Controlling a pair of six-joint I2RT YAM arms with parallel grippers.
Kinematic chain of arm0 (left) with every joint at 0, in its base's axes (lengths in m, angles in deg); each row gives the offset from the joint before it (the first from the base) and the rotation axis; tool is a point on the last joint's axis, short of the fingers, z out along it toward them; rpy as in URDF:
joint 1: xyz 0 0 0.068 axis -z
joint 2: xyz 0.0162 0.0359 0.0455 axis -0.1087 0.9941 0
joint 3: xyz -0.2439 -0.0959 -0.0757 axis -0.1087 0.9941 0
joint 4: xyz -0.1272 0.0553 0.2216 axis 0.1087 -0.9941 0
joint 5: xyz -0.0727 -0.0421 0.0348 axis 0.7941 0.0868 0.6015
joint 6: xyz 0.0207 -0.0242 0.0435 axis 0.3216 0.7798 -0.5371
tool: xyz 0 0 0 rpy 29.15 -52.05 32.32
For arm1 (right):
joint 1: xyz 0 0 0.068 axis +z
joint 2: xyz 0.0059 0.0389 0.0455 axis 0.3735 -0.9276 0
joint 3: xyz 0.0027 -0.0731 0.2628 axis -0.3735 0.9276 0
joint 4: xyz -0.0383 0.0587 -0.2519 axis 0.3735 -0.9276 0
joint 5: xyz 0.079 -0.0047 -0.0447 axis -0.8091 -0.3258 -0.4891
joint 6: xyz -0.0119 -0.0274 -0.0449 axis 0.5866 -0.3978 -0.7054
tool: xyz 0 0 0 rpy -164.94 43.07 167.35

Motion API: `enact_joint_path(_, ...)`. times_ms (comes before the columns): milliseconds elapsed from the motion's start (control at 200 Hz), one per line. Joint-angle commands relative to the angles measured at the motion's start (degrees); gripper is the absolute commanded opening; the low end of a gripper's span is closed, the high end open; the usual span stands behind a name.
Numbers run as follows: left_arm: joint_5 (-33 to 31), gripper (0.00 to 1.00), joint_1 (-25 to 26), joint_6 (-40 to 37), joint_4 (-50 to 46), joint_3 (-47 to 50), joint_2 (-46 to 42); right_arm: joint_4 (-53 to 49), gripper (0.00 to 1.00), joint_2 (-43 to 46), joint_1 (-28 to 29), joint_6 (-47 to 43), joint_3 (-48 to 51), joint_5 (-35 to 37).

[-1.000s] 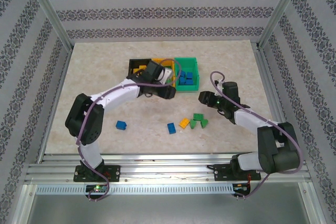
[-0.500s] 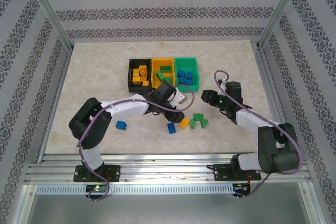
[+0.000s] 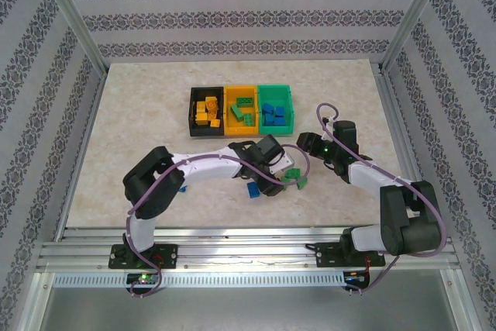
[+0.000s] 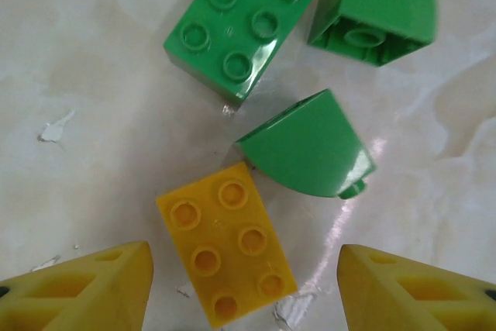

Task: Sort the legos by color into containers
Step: Pick up the lego from the middle-left of the table.

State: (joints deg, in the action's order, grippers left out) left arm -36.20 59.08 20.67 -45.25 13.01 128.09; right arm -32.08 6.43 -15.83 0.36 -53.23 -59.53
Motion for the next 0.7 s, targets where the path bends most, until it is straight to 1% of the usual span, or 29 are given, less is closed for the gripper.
enact_joint_path(0, -4.7, 0.65, 0.4, 0.6, -3.2, -1.5, 1.3, 1.5, 0.50, -0.2, -0.6, 0.2, 0.8, -1.2)
enact_joint_path(190, -3.2, 0.64, 0.4, 1.8, -4.0, -2.3, 2.5, 1.8, 0.50, -0.7, -0.7, 0.4, 0.7, -1.7)
enact_joint_path(290, -2.4, 0.57, 0.4, 2.3, -4.1, -2.4, 3.1, 2.4, 0.50, -0.7, -0.7, 0.7, 0.9, -1.9)
enact_joint_path(425, -1.8, 0.53, 0.4, 2.9, -3.8, -2.5, 3.6, 2.4, 0.50, -1.1, -0.7, 0.9, 0.7, -2.2)
enact_joint_path(515, -0.9, 0.48, 0.2, 3.9, -3.1, -2.3, 3.8, 2.4, 0.50, -1.3, -0.7, 0.9, 0.7, -2.3)
enact_joint_path(595, -0.1, 0.46, 0.1, 4.3, -2.7, -2.2, 4.0, 2.1, 0.50, -1.4, -0.7, 0.8, 0.6, -2.2)
enact_joint_path(695, -0.6, 0.37, -0.3, 5.0, -2.4, -1.9, 3.7, 2.2, 0.50, -1.5, -0.7, 0.8, 0.5, -2.5)
